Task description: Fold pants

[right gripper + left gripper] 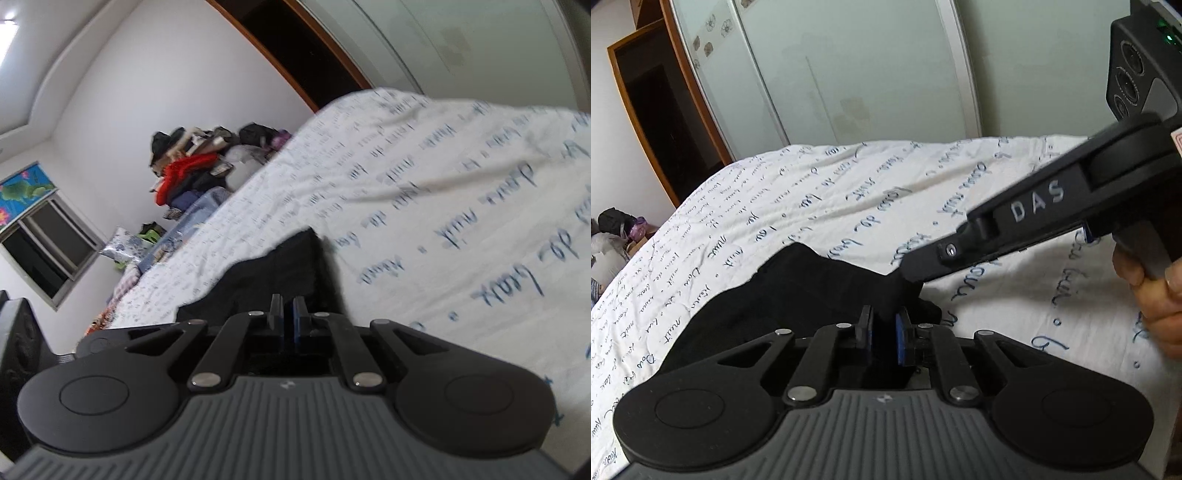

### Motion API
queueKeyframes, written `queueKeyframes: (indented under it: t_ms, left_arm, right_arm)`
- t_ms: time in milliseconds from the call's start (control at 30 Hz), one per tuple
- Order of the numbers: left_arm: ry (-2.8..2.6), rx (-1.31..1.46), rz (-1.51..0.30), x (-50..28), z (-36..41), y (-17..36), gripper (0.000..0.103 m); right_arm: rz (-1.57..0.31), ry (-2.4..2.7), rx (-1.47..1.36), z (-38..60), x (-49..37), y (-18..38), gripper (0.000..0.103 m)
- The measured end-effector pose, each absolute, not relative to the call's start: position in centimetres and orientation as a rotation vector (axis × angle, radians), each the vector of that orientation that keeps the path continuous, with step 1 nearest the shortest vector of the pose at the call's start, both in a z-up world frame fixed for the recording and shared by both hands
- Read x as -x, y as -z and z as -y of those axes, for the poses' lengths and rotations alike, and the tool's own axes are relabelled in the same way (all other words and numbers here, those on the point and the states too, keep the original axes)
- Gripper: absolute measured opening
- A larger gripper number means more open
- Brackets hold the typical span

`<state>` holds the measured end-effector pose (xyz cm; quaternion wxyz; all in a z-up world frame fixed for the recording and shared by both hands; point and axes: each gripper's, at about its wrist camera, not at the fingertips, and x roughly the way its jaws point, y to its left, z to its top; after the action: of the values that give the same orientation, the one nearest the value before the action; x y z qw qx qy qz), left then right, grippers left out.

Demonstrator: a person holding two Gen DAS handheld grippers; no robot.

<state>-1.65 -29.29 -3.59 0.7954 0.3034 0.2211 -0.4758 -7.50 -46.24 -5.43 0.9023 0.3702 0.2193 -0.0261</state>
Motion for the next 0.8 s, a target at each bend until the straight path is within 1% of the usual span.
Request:
queueKeyframes:
  t_ms: [67, 100, 133, 167, 200, 233, 267, 300, 333, 367, 400, 433, 500, 600, 800]
  left_arm:
    - [1.026, -0.662, -0.47, 1.7, 29.3, 3.8, 0.012]
    - [1.022, -0.663, -0.455, 1.9, 29.0, 3.6, 0.013]
    - [1.014, -0.664, -0.439, 2.1, 28.7, 3.3, 0.015]
    - [1.012, -0.665, -0.425, 2.4, 28.4, 2.9, 0.015]
    - [1.02, -0.659, -0.413, 2.6, 27.9, 2.5, 0.016]
    - [1.03, -0.646, -0.408, 2.8, 27.4, 2.0, 0.02]
    - [1.031, -0.626, -0.41, 2.9, 26.8, 1.5, 0.023]
    - [1.024, -0.597, -0.419, 2.7, 26.1, 1.1, 0.033]
    - [1.015, -0.558, -0.434, 2.5, 25.1, 0.5, 0.049]
    - [1.001, -0.514, -0.453, 1.9, 24.0, 0.1, 0.061]
    - [0.977, -0.469, -0.469, 1.2, 22.8, -0.3, 0.082]
    - [0.945, -0.427, -0.48, 0.3, 21.5, -0.6, 0.09]
    - [0.871, -0.358, -0.511, -1.5, 18.6, -1.1, 0.09]
    - [0.745, -0.275, -0.583, -5.0, 14.7, -0.9, 0.09]
    - [0.629, -0.037, -0.83, -11.8, 8.8, 2.4, 0.09]
  right_arm:
    - [-0.49, 0.064, -0.762, 46.3, 7.3, 6.2, 0.007]
    - [-0.504, 0.069, -0.76, 46.3, 7.2, 6.5, 0.009]
    - [-0.504, 0.073, -0.765, 46.3, 7.2, 6.5, 0.015]
    - [-0.496, 0.074, -0.764, 46.4, 7.3, 6.3, 0.019]
    - [-0.478, 0.084, -0.751, 46.6, 7.4, 5.7, 0.025]
    - [-0.465, 0.1, -0.731, 46.7, 7.4, 5.1, 0.028]
    - [-0.46, 0.107, -0.704, 46.8, 7.2, 4.5, 0.028]
    - [-0.46, 0.099, -0.674, 47.0, 6.7, 3.9, 0.029]
    - [-0.466, 0.083, -0.658, 47.2, 6.1, 3.4, 0.04]
    - [-0.479, 0.05, -0.64, 47.4, 5.1, 3.2, 0.047]
    - [-0.496, 0.025, -0.62, 47.7, 4.2, 3.2, 0.055]
    - [-0.521, 0.02, -0.6, 47.9, 3.2, 3.3, 0.055]
    - [-0.587, -0.012, -0.568, 48.3, 1.0, 3.9, 0.056]
    - [-0.67, -0.07, -0.591, 49.1, -1.5, 5.3, 0.056]
    - [-0.749, -0.213, -0.664, 49.8, -3.9, 7.5, 0.057]
